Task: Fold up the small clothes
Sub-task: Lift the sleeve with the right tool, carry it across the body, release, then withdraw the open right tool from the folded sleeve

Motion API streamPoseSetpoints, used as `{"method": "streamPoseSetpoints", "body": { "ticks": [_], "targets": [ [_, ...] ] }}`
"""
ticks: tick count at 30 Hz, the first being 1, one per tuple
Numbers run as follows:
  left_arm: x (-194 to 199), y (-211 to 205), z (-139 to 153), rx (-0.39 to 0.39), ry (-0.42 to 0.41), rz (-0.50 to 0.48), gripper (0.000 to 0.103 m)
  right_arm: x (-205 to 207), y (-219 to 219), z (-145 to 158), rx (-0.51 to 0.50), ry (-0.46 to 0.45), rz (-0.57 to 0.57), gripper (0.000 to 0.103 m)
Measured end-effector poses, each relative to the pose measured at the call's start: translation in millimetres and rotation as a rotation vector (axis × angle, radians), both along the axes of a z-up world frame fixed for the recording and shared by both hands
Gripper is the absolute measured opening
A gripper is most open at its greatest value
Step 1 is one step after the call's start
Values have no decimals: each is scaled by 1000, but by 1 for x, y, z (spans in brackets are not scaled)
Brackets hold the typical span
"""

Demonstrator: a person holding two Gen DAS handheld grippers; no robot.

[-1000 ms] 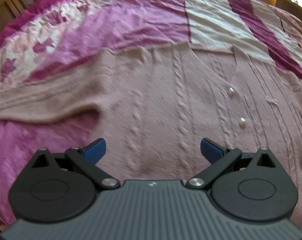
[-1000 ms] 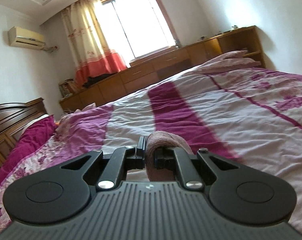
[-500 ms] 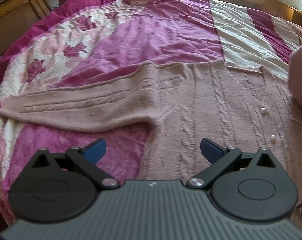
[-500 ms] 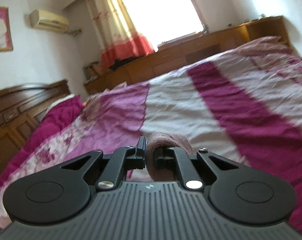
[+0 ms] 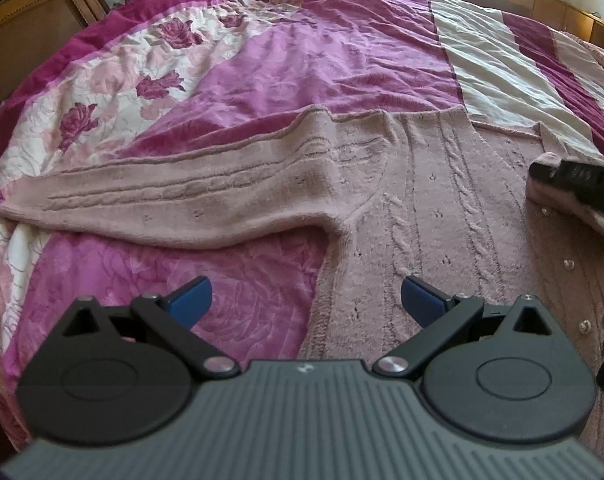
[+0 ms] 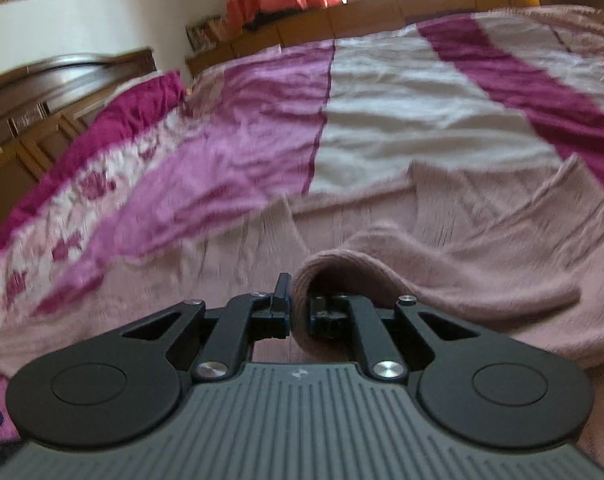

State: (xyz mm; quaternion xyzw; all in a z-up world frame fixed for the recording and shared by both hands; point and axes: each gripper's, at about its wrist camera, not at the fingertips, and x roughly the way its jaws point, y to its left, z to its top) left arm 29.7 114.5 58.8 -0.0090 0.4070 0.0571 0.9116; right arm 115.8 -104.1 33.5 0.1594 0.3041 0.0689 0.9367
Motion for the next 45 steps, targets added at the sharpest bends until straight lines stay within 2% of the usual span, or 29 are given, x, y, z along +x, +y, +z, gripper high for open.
{"method": "streamPoseSetpoints", "body": {
  "ticks": [1, 4, 8, 9, 11, 19, 26, 32, 40, 45],
  "targets": [
    [0, 0, -1, -1, 2, 0, 103, 1, 1, -4, 1, 16, 6, 9],
    [0, -2, -4, -7, 8, -4, 103, 2, 1, -16, 12, 62, 31, 21],
    [0, -6, -5, -6, 12, -19, 103, -5, -1, -17, 50, 78, 72, 50],
    [0, -8, -5, -5, 11, -24, 103, -7, -2, -14, 53, 79, 82, 55],
    [-1, -11, -5, -3, 9, -32, 103, -14, -2, -8, 53, 88, 93, 58],
    [2, -29, 1, 13, -10, -82, 103, -59, -38, 26, 73, 88, 97, 67],
    [9, -67, 11, 38, -55, -183, 103, -88, -92, 39, 38, 50, -18, 68],
    [18, -109, 13, 61, -92, -287, 103, -98, -128, 35, -1, 47, -132, 68],
    [36, -165, 3, 85, -119, -426, 102, -102, -149, 24, 64, 62, -153, 68],
    [48, -190, -8, 127, -134, -480, 95, -101, -155, 20, 92, 60, -170, 68]
  ]
}}
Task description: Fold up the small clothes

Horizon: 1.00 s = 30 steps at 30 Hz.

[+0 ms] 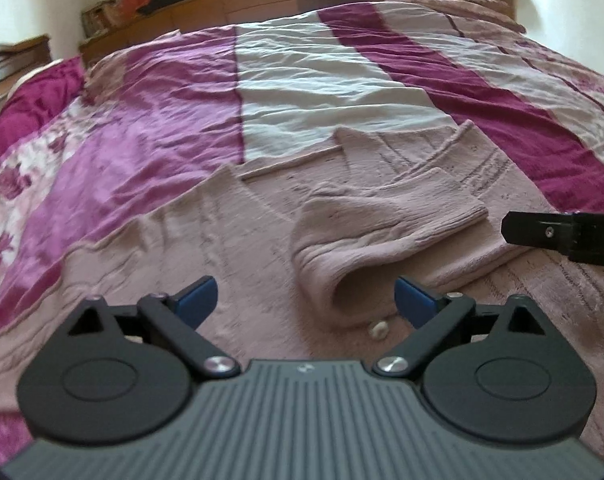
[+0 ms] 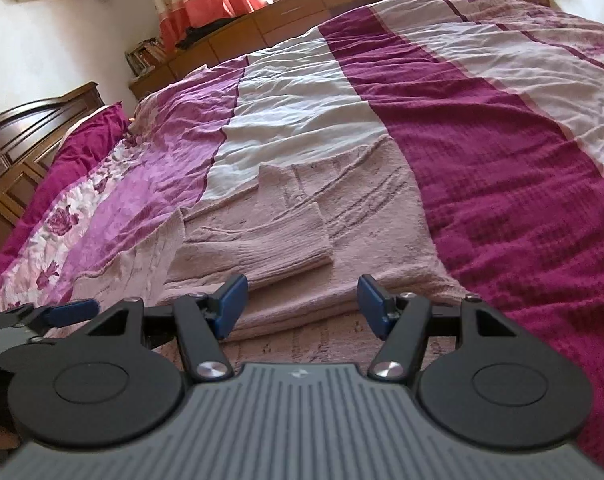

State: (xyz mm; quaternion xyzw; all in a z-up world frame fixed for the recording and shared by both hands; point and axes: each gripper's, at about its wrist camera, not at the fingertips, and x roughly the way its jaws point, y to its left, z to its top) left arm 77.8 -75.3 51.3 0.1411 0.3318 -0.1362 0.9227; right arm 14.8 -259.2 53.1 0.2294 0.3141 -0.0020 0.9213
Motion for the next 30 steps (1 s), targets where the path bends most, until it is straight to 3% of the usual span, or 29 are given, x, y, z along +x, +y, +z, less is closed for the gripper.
{"method": "streamPoseSetpoints", "body": {
  "ticks": [10, 21, 22, 23, 25, 30],
  "targets": [
    [14, -31, -21, 50, -13, -90, 68, 1, -17, -18, 62, 35, -47, 68],
    [29, -51, -37, 65, -27, -123, 67, 3, -22, -35, 109, 54, -62, 68],
    [29, -50, -36, 54, -32, -125, 59, 3, -23, -36, 112, 54, -64, 68],
    [29, -49, -36, 41, -37, -130, 40, 2, -23, -37, 116, 54, -65, 68],
    [30, -48, -34, 29, -42, -128, 25, 2, -24, -37, 117, 52, -64, 68],
    [29, -39, -21, -48, -57, -109, 18, 2, -24, -39, 113, 52, -64, 68]
  ]
}}
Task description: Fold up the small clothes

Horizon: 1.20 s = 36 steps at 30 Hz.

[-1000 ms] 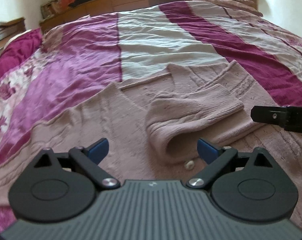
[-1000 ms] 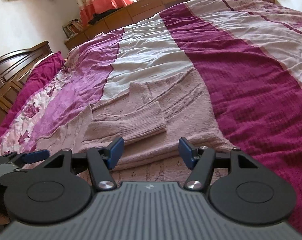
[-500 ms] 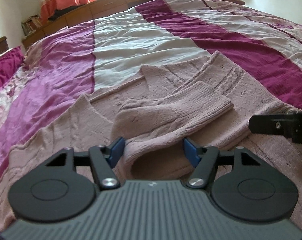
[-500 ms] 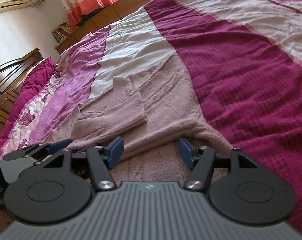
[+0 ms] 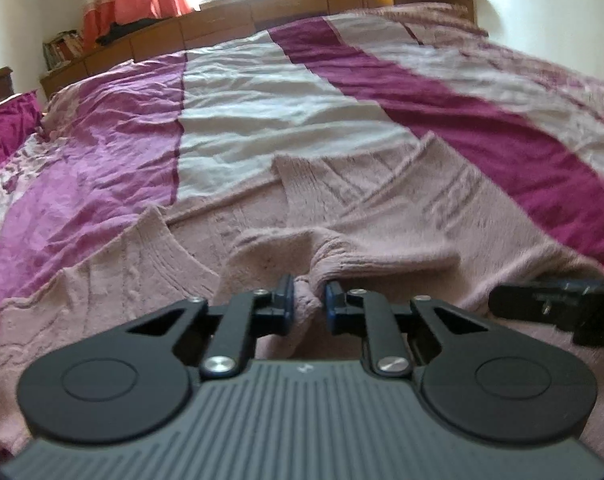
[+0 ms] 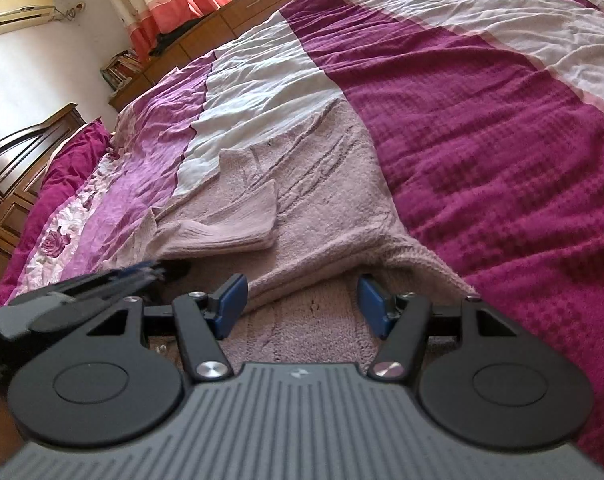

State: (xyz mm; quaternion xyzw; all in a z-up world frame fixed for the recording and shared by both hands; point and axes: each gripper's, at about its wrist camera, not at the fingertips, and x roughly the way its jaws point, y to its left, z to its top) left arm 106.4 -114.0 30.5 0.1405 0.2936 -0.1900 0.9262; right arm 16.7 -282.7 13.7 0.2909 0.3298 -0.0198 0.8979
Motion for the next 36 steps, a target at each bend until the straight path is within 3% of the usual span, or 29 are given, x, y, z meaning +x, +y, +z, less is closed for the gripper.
{"method": "streamPoseSetpoints", "body": {
  "ticks": [6, 12, 18, 20, 24, 29, 36],
  "targets": [
    [4, 23, 22, -136, 7, 87, 18, -1, 2, -1, -15, 2, 1, 68],
    [8, 66, 34, -280, 38, 254, 18, 1, 4, -1, -25, 5, 4, 68],
    [5, 106, 33, -279, 80, 395, 20, 2, 6, -1, -40, 9, 6, 68],
    [4, 120, 30, -298, 124, 438, 28, 2, 6, -2, -45, 10, 6, 68],
    [2, 141, 25, -313, 197, 493, 33, 3, 7, -2, -51, 11, 7, 69],
    [-7, 150, 20, -275, 255, 495, 43, 3, 7, -2, -51, 11, 7, 69],
    [-26, 139, 32, -195, 228, 417, 44, 3, 7, -1, -46, 17, 6, 69]
  ]
}}
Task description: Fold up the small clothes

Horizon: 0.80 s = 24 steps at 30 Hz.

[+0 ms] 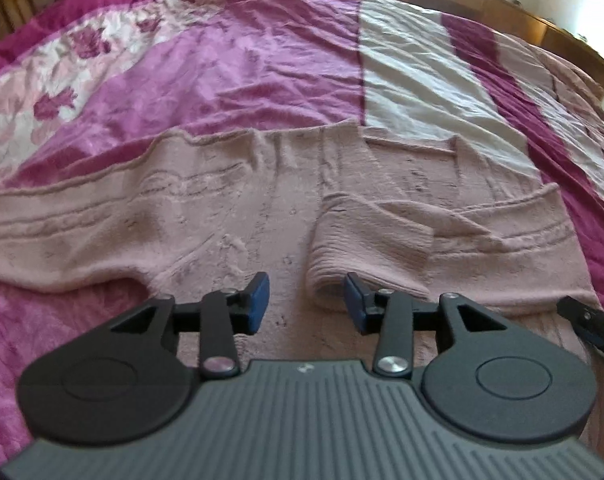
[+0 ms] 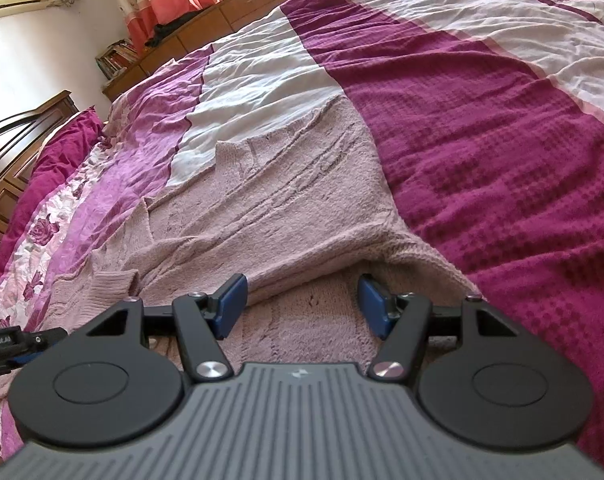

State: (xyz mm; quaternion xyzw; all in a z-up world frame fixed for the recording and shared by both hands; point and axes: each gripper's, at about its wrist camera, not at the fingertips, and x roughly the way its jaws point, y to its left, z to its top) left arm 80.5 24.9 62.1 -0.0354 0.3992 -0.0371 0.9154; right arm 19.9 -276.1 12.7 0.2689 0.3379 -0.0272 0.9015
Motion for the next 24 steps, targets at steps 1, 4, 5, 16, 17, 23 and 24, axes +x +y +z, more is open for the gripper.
{"method": "streamPoseSetpoints", "body": {
  "ticks": [1, 4, 5, 16, 17, 23, 24],
  "targets": [
    [-1, -3, 3, 6, -9, -15, 46, 0, 0, 1, 3, 3, 1, 69],
    [-5, -18, 12, 37, -46, -64, 55, -2, 1, 5, 8, 12, 9, 69],
    [-5, -24, 14, 49, -56, -82, 55, -2, 2, 6, 7, 11, 13, 69],
    [25, -70, -24, 131, 13, -151, 56, -11, 20, 25, -100, -18, 71, 69],
    [27, -71, -27, 137, 16, -153, 56, -11, 21, 24, -104, -17, 72, 69],
    [38, -74, -39, 155, 14, -158, 55, -7, 24, 14, -102, 15, 75, 69],
    [38, -73, -40, 150, 8, -160, 53, -6, 24, 12, -103, 19, 76, 69]
  ]
}}
